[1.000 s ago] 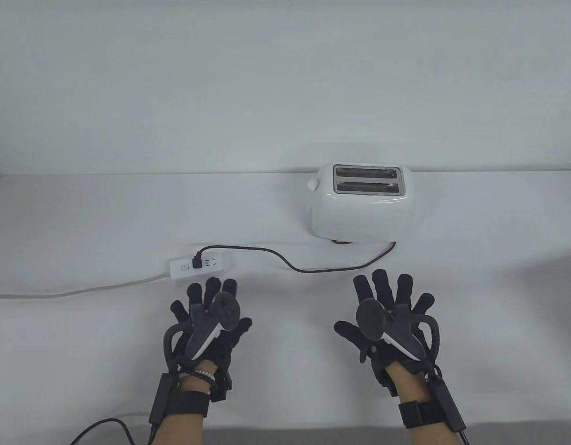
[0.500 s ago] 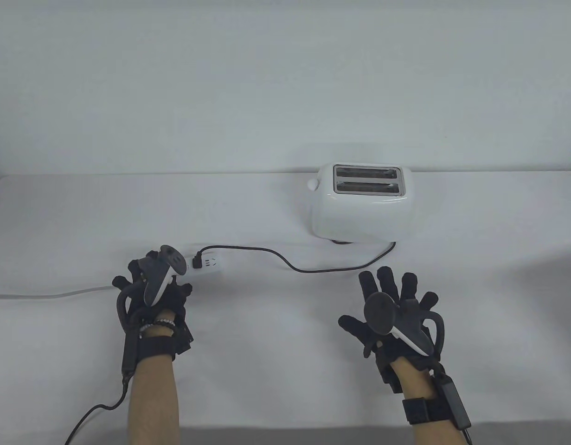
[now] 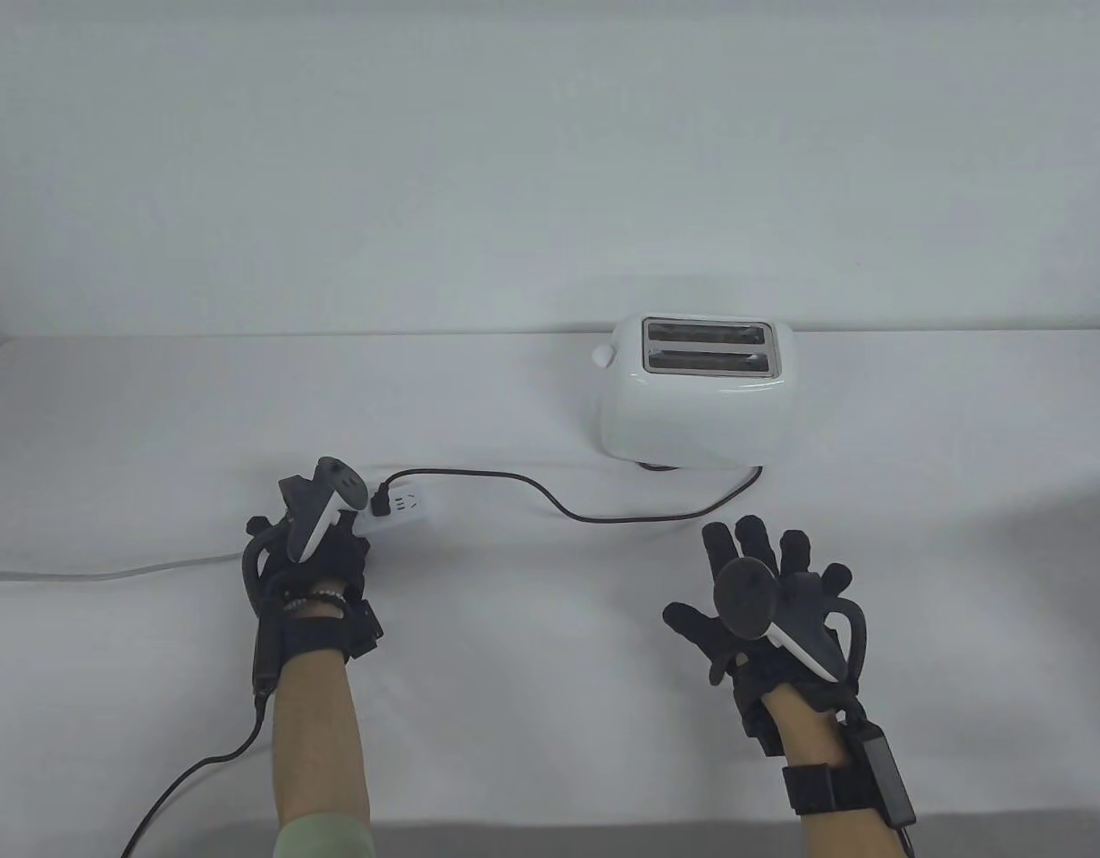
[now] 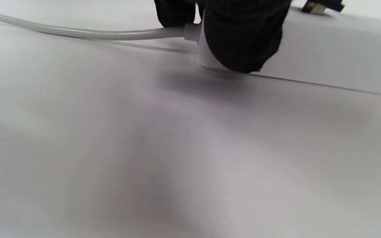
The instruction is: Unplug the toaster
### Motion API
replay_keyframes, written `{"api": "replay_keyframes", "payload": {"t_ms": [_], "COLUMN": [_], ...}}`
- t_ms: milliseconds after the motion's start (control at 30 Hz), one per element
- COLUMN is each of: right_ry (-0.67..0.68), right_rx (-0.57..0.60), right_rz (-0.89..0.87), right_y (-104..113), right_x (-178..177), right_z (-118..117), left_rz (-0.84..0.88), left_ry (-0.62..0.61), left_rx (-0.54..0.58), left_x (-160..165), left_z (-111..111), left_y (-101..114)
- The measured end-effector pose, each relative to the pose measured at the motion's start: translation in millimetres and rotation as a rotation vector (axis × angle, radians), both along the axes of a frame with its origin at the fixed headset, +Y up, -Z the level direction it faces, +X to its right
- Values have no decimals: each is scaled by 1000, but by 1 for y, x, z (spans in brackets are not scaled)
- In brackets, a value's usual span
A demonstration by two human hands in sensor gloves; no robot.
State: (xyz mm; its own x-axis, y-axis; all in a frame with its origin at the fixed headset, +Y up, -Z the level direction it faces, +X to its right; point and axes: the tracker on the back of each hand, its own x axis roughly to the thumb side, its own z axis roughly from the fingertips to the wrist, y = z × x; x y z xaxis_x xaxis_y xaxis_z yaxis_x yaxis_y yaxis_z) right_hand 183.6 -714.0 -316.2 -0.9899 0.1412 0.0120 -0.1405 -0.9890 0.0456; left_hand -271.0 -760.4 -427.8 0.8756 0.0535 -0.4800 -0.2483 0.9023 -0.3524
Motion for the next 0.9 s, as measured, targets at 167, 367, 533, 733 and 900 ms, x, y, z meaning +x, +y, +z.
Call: {"api": "replay_keyframes", "payload": {"t_ms": [167,367,533,733,900], "right_ry": [-3,-7,24,43,36], "right_rx": [-9,20,30,52,83], "right_rz": [-20,-90,-141,-186,-229], "right_y": [1,9,15,22,27], "right_x": [6,16,21,26,33], "right_z": [0,5,11,16,21], "left_rz": [80,64,86,146,159], "left_ry": [-127,-324,-436,-540,-613], "left_rx": [132,250,293,348,371], "left_x": [12,41,65,103,137], "left_z": [13,30,43,53,55], "left_y": [5,19,31,45,56]}}
